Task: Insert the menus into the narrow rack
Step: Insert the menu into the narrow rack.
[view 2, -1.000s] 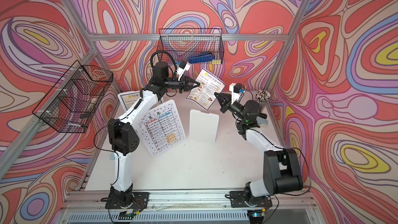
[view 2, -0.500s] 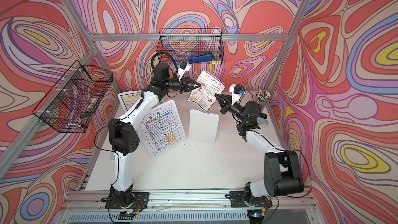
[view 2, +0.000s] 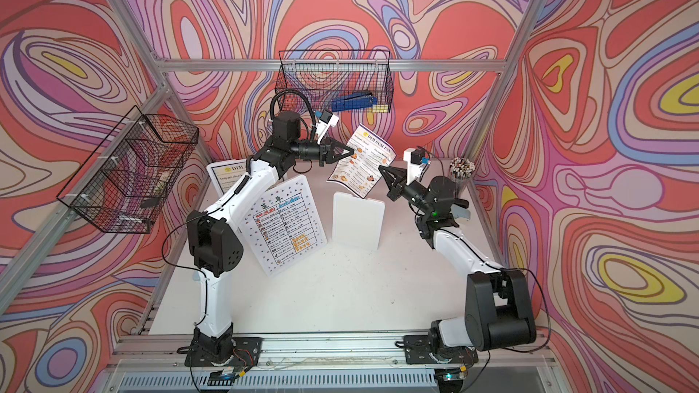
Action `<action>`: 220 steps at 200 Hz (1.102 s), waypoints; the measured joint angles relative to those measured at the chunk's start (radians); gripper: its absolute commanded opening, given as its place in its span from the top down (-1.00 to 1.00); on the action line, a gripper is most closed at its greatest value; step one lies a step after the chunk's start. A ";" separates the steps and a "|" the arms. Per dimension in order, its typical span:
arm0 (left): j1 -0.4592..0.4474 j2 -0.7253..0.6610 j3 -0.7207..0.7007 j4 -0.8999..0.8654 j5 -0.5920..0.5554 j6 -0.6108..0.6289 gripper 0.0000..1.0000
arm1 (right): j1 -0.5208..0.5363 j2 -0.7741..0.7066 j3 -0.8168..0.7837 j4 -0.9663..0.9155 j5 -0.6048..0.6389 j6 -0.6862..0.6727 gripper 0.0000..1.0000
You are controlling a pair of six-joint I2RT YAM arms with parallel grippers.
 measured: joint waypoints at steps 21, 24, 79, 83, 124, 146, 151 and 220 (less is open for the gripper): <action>-0.012 -0.018 0.000 -0.030 -0.050 0.003 1.00 | 0.000 -0.012 0.014 -0.048 0.015 0.000 1.00; -0.013 -0.022 0.000 -0.035 -0.057 0.003 1.00 | 0.000 -0.015 0.016 -0.054 0.017 0.000 1.00; -0.034 -0.064 0.004 -0.074 -0.143 -0.014 1.00 | 0.000 -0.052 0.050 -0.134 0.038 0.000 1.00; -0.034 -0.064 0.008 -0.080 -0.148 -0.017 1.00 | 0.000 -0.053 0.052 -0.138 0.039 0.000 1.00; -0.041 -0.063 0.039 -0.144 -0.169 -0.029 1.00 | 0.003 -0.072 0.062 -0.198 0.051 0.000 1.00; -0.047 -0.063 0.053 -0.164 -0.174 -0.028 1.00 | 0.003 -0.082 0.062 -0.216 0.058 0.000 1.00; -0.048 -0.063 0.055 -0.168 -0.176 -0.028 1.00 | 0.003 -0.083 0.062 -0.221 0.058 0.000 1.00; -0.057 -0.019 0.098 -0.186 -0.183 -0.028 1.00 | 0.003 -0.121 0.063 -0.309 0.099 -0.008 1.00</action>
